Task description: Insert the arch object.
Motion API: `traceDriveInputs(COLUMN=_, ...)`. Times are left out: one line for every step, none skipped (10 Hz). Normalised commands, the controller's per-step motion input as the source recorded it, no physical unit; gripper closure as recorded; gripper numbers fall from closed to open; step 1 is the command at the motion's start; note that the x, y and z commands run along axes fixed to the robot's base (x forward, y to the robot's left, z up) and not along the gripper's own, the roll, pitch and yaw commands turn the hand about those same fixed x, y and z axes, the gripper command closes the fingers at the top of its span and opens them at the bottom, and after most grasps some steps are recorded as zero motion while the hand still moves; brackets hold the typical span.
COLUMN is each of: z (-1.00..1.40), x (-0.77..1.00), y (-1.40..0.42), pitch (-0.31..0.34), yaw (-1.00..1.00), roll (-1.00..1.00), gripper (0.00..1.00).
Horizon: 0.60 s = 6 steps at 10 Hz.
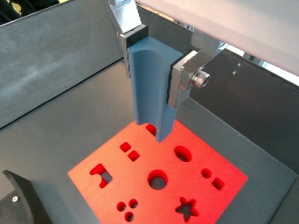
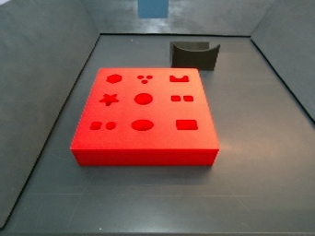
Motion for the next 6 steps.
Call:
traceDriveInputs(z=-0.31, x=0.16, y=0.02, pitch=-0.011, yaw=-0.11, roll=0.05, gripper=1.00)
traceDriveInputs(z=-0.70, x=0.43, y=0.32, pitch=-0.031, yaw=-0.26, roll=0.13, gripper=1.00)
traceDriveInputs(z=-0.74, x=0.55, y=0.42, pitch=0.000, yaw=-0.29, roll=0.21, gripper=1.00)
traceDriveInputs(z=-0.75, x=0.55, y=0.43, pitch=0.003, yaw=-0.28, roll=0.21, gripper=1.00)
traceDriveInputs(z=-0.73, x=0.61, y=0.45, pitch=0.004, yaw=-0.26, roll=0.19, gripper=1.00)
traceDriveInputs(z=-0.72, x=0.62, y=0.54, pitch=0.000, yaw=-0.20, roll=0.13, gripper=1.00)
